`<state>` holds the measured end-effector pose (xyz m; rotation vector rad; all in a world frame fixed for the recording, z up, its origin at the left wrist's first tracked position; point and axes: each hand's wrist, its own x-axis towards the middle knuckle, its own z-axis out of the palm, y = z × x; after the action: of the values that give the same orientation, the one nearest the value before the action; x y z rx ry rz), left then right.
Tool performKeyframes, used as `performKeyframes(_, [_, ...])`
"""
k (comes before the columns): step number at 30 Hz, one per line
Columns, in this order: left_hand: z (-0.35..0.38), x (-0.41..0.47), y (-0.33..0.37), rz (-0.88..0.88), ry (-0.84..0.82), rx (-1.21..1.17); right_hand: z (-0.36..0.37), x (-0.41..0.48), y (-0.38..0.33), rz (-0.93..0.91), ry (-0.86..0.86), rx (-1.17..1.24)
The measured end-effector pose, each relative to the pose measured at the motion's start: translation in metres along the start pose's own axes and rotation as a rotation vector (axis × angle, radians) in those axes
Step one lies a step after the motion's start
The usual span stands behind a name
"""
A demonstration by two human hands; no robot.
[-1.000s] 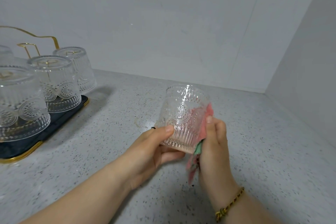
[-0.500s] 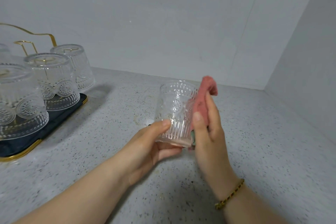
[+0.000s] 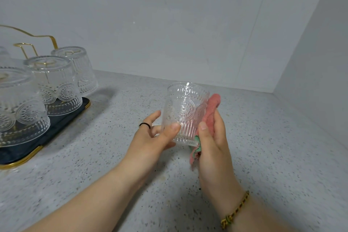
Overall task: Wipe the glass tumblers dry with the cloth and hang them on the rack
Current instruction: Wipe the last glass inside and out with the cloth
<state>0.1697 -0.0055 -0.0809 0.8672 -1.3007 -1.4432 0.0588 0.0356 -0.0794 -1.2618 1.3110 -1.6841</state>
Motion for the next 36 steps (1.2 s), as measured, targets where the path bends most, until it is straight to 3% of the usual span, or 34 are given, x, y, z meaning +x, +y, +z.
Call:
performKeyframes(9, [0.004,-0.002,-0.004,-0.102,-0.042,0.054,0.006,-0.001,-0.002,-0.070,-0.013,-0.108])
performKeyframes(13, [0.000,0.001,-0.004,-0.175,-0.208,-0.199,-0.004,0.008,-0.002,-0.031,-0.046,-0.007])
performKeyframes(16, [0.000,0.003,-0.003,-0.182,-0.186,-0.330,-0.007,0.009,-0.002,0.050,-0.162,0.048])
performKeyframes(19, [-0.004,0.005,0.000,-0.163,-0.107,-0.355,-0.003,0.003,0.000,0.087,-0.245,-0.090])
performKeyframes(23, [-0.008,0.009,0.000,-0.225,-0.082,-0.358,0.005,-0.001,0.001,-0.094,-0.227,-0.213])
performKeyframes(26, [-0.006,0.006,0.001,-0.245,-0.221,-0.415,0.000,0.003,-0.007,-0.208,-0.154,-0.196])
performKeyframes(29, [-0.004,0.000,0.003,-0.203,-0.321,-0.481,-0.014,0.010,-0.009,-0.187,-0.126,-0.086])
performKeyframes(33, [-0.009,0.005,0.006,-0.178,-0.242,-0.529,-0.004,0.002,-0.006,-0.083,-0.264,-0.160])
performKeyframes(36, [-0.011,0.009,0.005,-0.215,-0.173,-0.464,0.006,-0.005,0.001,-0.171,-0.271,-0.278])
